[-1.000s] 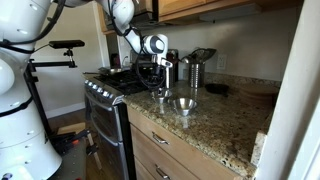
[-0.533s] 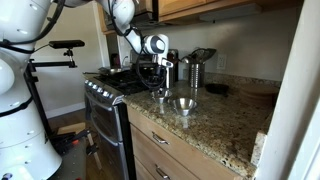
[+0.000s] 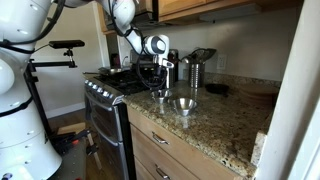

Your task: Pour the contents from the left bowl into the right bowl

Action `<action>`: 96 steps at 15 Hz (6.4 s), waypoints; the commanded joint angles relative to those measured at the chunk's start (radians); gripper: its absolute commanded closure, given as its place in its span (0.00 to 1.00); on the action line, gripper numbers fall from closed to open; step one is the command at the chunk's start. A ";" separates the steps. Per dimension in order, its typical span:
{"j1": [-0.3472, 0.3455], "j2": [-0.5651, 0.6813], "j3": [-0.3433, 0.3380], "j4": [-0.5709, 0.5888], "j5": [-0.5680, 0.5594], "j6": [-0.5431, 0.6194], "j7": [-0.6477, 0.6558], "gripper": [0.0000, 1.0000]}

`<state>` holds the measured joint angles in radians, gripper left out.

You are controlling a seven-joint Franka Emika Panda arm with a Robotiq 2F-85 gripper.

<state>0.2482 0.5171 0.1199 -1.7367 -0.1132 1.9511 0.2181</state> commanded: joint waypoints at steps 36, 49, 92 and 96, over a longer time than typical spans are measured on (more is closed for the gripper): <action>0.009 0.018 -0.072 0.135 -0.081 -0.132 0.017 0.91; 0.010 0.006 -0.081 0.150 -0.096 -0.159 0.030 0.91; -0.096 -0.248 -0.066 -0.113 -0.019 -0.061 -0.075 0.91; -0.125 -0.250 -0.059 -0.120 0.019 -0.025 -0.170 0.91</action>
<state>0.1553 0.3200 0.0432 -1.8014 -0.1284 1.8854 0.1169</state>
